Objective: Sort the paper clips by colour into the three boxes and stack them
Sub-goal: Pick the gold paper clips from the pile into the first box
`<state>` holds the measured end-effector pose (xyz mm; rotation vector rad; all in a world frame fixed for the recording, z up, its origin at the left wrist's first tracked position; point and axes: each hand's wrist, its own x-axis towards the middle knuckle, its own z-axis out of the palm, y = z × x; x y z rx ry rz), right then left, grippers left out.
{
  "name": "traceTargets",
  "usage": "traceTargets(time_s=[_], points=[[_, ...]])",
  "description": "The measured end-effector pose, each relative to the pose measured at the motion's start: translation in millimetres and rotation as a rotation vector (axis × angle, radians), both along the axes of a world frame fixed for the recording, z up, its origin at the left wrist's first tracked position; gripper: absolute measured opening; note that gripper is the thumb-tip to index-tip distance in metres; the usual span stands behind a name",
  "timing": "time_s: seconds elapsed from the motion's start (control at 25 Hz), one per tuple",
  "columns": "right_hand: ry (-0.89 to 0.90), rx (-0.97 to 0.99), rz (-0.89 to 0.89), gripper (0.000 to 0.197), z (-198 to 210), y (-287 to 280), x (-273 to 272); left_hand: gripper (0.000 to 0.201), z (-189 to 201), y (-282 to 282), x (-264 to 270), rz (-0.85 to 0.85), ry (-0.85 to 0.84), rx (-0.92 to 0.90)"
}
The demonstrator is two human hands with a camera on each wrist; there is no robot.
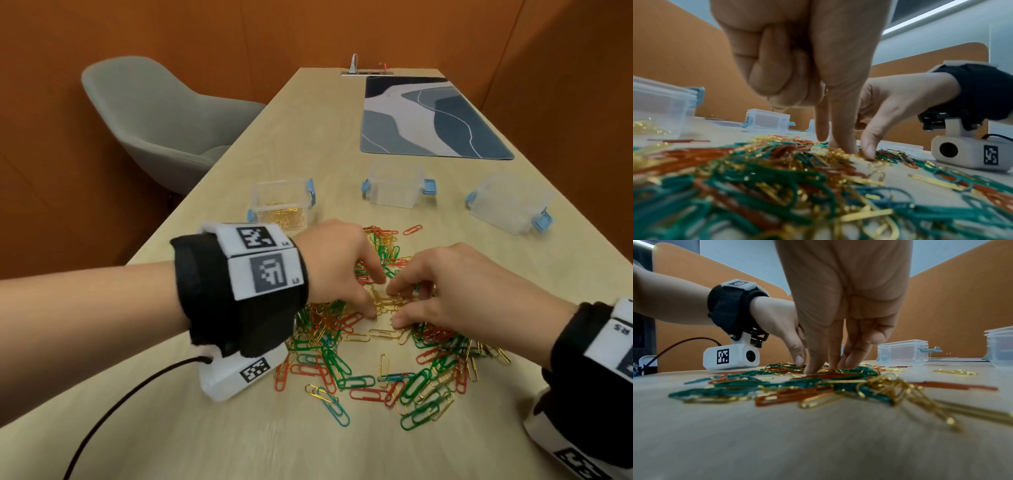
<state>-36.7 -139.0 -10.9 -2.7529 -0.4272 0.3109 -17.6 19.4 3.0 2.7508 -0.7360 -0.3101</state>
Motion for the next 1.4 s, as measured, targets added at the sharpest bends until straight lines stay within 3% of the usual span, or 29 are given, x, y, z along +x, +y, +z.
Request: traceTargets(time_s=[0.12, 0.28, 0.52, 0.6, 0.76, 0.88, 1.04, 1.16, 1.28, 1.4], points=[[0.015, 0.008, -0.003, 0.034, 0.3, -0.2, 0.5, 0.037, -6.2, -6.4, 2.2, -0.003, 0.012, 0.07], [0.009, -0.043, 0.066, 0.005, 1.5, 2.7, -2.6, 0.022, -9.1, -5.7, -1.1, -0.059, -0.011, 0.08], [0.027, -0.183, 0.214, 0.01, 0.3, 2.4, -8.5, 0.023, -10.8, -3.3, -3.1, -0.085, 0.134, 0.177], [0.057, -0.163, 0.223, 0.015, 1.5, 0.7, -9.8, 0.019, -6.3, 1.2, 0.8, 0.009, 0.281, 0.105], [0.017, -0.061, 0.221, 0.018, 2.5, -0.2, -8.9, 0.019, 3.5, 10.0, 5.6, 0.37, 0.74, -0.448], [-0.087, 0.106, 0.216, 0.019, 4.6, 3.0, -8.2, 0.018, 0.9, 13.9, 4.9, 0.482, 0.854, -0.624], [-0.245, 0.392, 0.276, 0.011, 6.8, 7.4, -8.8, 0.026, -5.7, 8.7, 2.2, 0.495, 0.963, -0.722], [-0.263, 0.421, 0.304, 0.01, 4.3, 8.1, -8.0, 0.033, -5.7, 4.8, -1.1, 0.481, 1.094, -0.752], [-0.198, 0.374, 0.182, 0.02, 1.9, 3.3, -6.1, 0.032, -3.0, 11.0, 1.7, 0.511, 1.051, -0.667], [-0.036, 0.105, 0.233, 0.047, -1.1, 3.2, -5.1, 0.034, -0.5, 21.5, 6.0, 0.544, 0.969, -0.584]])
